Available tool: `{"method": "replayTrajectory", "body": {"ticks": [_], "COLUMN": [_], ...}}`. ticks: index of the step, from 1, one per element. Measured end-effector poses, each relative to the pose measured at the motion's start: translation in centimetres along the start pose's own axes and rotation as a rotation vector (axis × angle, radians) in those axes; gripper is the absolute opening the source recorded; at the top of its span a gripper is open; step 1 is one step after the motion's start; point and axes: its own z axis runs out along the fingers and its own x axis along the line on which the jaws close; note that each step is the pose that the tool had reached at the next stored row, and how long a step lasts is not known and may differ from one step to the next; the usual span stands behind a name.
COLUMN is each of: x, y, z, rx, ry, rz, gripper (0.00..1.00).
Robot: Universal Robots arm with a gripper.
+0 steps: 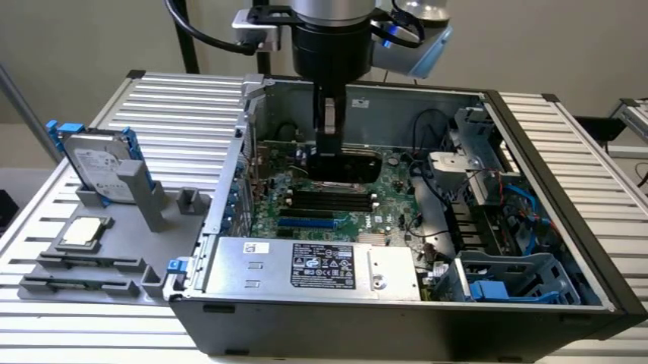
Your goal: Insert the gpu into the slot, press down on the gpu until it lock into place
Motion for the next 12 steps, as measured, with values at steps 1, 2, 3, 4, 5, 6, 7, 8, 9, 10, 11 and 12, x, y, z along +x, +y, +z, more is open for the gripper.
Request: {"method": "replayTrajectory", "body": {"ticks": [1,2,3,4,5,6,7,8,9,10,11,12], "x": [0.0,0.0,0.0,0.0,0.0,0.0,0.0,0.0,0.0,0.0,0.0,0.0], "y": [0.08,0.16,0.23,0.3,0.36,0.42,0.47,0.52,0.57,0.62,0.68,0.74], "z": [0.18,0.36,0.54,0.72,0.89,1.07,1.26,1.43,1.62,1.79,1.97,2.15], "rx": [0.0002,0.0005,0.0009,0.0014,0.0021,0.0029,0.0039,0.0048,0.0059,0.0069,0.0077,0.0083], "ry": [-0.0004,-0.0008,-0.0012,-0.0017,-0.0024,-0.0031,-0.0041,-0.0051,-0.0064,-0.0075,-0.0087,-0.0096], "rz": [0.0,0.0,0.0,0.0,0.0,0.0,0.0,0.0,0.0,0.0,0.001,0.0], "gripper": [0.26,0.26,0.26,0.26,0.26,0.26,0.26,0.26,0.26,0.26,0.26,0.26]}}
